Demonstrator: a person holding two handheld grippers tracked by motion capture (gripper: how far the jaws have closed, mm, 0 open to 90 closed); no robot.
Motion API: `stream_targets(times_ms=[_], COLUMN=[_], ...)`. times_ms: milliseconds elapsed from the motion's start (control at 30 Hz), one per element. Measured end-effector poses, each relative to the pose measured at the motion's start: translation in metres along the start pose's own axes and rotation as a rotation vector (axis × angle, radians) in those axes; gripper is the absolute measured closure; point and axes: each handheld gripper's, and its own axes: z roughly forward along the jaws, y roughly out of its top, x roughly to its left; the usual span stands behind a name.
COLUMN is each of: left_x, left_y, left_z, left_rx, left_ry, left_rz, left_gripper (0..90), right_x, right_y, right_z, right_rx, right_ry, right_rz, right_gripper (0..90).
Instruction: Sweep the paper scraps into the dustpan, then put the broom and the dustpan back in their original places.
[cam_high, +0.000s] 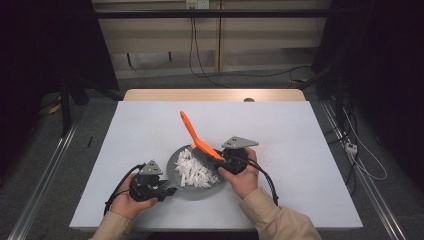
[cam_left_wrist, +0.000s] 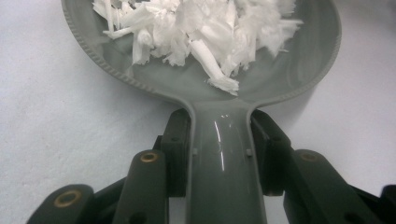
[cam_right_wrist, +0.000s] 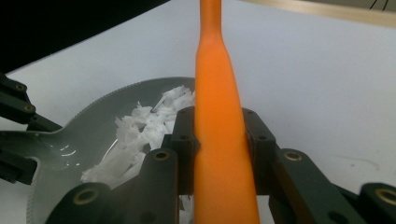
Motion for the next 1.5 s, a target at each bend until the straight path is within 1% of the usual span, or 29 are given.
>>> stream_targets(times_ms=[33,100,167,200,267,333,367,400,433,467,567,600,633,700,733,800,833,933,1000,1033,1067,1167,1233,1300,1333,1367,1400,1433,1500], left_x=[0.0,-0.001,-0.002,-0.002,-0.001,0.0,-0.001,-0.001,-0.002,-0.002,-0.002,-0.002,-0.002,-0.002,-0.002,-0.002,-0.001,0.002,0.003,0.004,0.004,0.008,0.01,0.014,0.016,0.018,0.02,0.022,0.027], left_y=[0.0,0.0,0.0,0.0,-0.001,-0.001,-0.001,-0.001,-0.001,0.0,-0.001,-0.001,-0.001,-0.001,-0.001,-0.001,-0.001,-0.003,-0.003,-0.003,-0.004,-0.006,-0.008,-0.01,-0.01,-0.012,-0.012,-0.013,-0.016], left_z=[0.001,0.002,0.002,0.001,0.001,0.002,0.002,0.003,0.004,0.003,0.003,0.003,0.003,0.003,0.003,0.002,0.002,0.0,-0.001,-0.003,-0.004,-0.01,-0.014,-0.019,-0.021,-0.024,-0.026,-0.028,-0.032], left_rx=[0.0,-0.007,-0.012,-0.017,-0.013,-0.021,-0.024,-0.022,-0.027,-0.021,-0.027,-0.027,-0.024,-0.027,-0.026,-0.026,-0.028,-0.034,-0.037,-0.032,-0.041,-0.052,-0.061,-0.068,-0.074,-0.087,-0.089,-0.1,-0.104], left_ry=[0.0,0.002,0.004,0.007,0.012,-0.003,0.006,0.001,0.004,0.005,0.011,0.01,0.01,0.003,0.009,0.0,-0.004,0.002,0.003,0.007,0.008,0.016,0.025,0.036,0.04,0.048,0.053,0.061,0.085], left_rz=[0.001,-0.006,-0.007,-0.003,0.005,-0.005,-0.012,-0.005,-0.01,0.001,-0.011,-0.01,-0.003,-0.006,-0.006,-0.012,-0.008,-0.02,-0.03,-0.023,-0.034,-0.041,-0.055,-0.06,-0.069,-0.087,-0.096,-0.105,-0.125], left_gripper=[62.8,62.8,62.8,62.8,62.8,62.8,62.8,62.8,62.8,62.8,62.8,62.8,62.8,62.8,62.8,62.8,62.8,62.8,62.8,62.8,62.8,62.8,62.8,62.8,62.8,62.8,62.8,62.8,62.8], right_x=[0.004,0.006,0.006,0.005,0.001,-0.002,-0.002,-0.002,-0.003,-0.003,-0.003,-0.003,-0.003,-0.003,-0.005,-0.008,-0.009,-0.009,-0.012,-0.014,-0.017,-0.027,-0.034,-0.039,-0.042,-0.045,-0.05,-0.053,-0.061], right_y=[0.002,0.004,0.007,0.008,0.011,0.014,0.015,0.015,0.015,0.014,0.015,0.014,0.013,0.012,0.013,0.016,0.017,0.021,0.023,0.024,0.024,0.021,0.017,0.013,0.01,0.009,0.005,0.004,0.0], right_z=[-0.001,-0.002,-0.004,-0.006,-0.01,-0.016,-0.017,-0.018,-0.017,-0.016,-0.016,-0.016,-0.015,-0.014,-0.014,-0.016,-0.017,-0.022,-0.027,-0.028,-0.03,-0.034,-0.037,-0.041,-0.044,-0.046,-0.051,-0.054,-0.062], right_rx=[-0.004,-0.026,-0.035,-0.049,-0.071,-0.101,-0.106,-0.108,-0.103,-0.102,-0.094,-0.09,-0.091,-0.087,-0.099,-0.105,-0.104,-0.111,-0.126,-0.131,-0.132,-0.123,-0.115,-0.106,-0.1,-0.1,-0.106,-0.105,-0.105], right_ry=[-0.007,0.025,0.032,0.028,0.045,0.046,0.047,0.047,0.058,0.062,0.068,0.094,0.1,0.088,0.073,0.061,0.06,0.04,0.028,0.022,0.008,-0.03,-0.044,-0.068,-0.08,-0.089,-0.11,-0.118,-0.153], right_rz=[-0.03,-0.02,-0.024,-0.016,0.014,0.026,0.023,0.022,0.025,0.03,0.032,0.044,0.045,0.033,0.039,0.052,0.048,0.022,0.018,0.019,0.024,0.032,0.045,0.034,0.037,0.04,0.045,0.048,0.058], right_gripper=[71.3,71.3,71.3,71.3,71.3,71.3,71.3,71.2,71.3,71.3,71.3,71.3,71.3,71.3,71.3,71.3,71.3,71.3,71.3,71.3,71.3,71.3,71.3,71.2,71.2,71.2,71.2,71.2,71.2])
